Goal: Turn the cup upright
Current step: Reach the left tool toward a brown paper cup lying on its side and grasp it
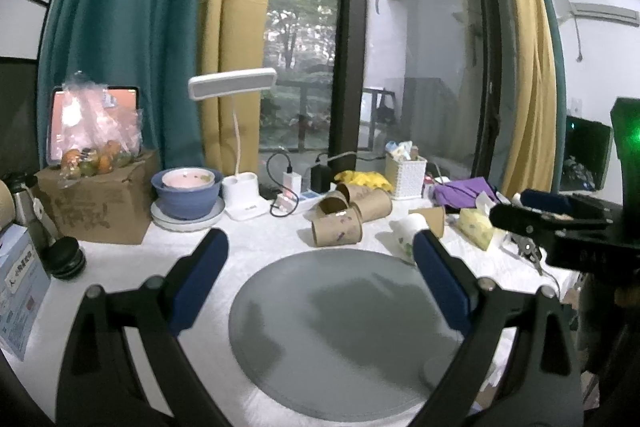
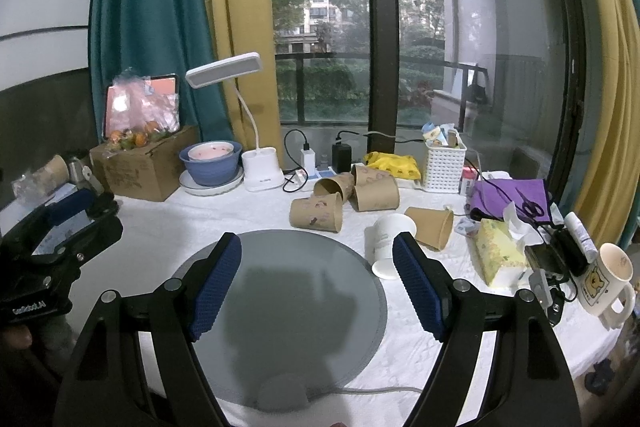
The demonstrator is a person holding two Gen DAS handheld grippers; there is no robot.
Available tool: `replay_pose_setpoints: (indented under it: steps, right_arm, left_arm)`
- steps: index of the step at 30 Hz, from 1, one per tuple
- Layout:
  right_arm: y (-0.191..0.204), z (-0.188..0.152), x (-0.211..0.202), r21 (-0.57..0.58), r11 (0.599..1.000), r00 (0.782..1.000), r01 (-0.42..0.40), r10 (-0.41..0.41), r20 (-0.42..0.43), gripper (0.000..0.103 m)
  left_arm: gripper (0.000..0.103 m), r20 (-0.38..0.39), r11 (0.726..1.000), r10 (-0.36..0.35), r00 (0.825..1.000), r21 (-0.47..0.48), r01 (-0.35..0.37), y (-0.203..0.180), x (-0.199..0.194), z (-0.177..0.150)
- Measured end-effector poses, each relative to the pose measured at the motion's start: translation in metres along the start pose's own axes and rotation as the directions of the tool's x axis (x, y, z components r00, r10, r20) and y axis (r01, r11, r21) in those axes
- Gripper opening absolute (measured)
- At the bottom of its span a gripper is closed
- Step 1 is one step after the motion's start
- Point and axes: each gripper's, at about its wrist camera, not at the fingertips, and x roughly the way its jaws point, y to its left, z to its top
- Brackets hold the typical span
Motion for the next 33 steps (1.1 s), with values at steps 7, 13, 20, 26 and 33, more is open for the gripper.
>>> replay_pose_setpoints:
  steps: [7,13,20,26,33]
  right_arm:
    - [-0.023,-0.001,0.025,0.027,0.999,0.999,0.028,-0.027,-0.037,0.081]
    - [-0.059,-0.009,0.052,0.086,0.994,0.995,0.068,-0.062,-0.074,0.081]
    - [-0.104,-0.015,0.077,0.149,0.984,0.991,0.103,-0.089,-0.096,0.081]
    - [-0.137,-0.019,0.108,0.181,0.976,0.987,0.125,-0.104,-0.122,0.081]
    - [-0.17,-0.019,0.133,0.186,0.969,0.981,0.163,-0.14,-0.131,0.081]
  left_arm:
    - [0.094,-0.08,0.998,-0.026,0.996,0.056,0.03,-0.01,0.032,-0.003]
    - [0.094,-0.147,0.986,-0.042,0.988,0.154,0.065,-0.028,0.071,0.003]
    - [0.094,-0.235,0.967,-0.083,0.968,0.215,0.135,-0.049,0.126,0.013]
    - [0.094,-0.3,0.94,-0.12,0.946,0.272,0.205,-0.073,0.178,0.024]
    - [0.094,-0.357,0.889,-0.171,0.918,0.345,0.3,-0.109,0.24,0.035]
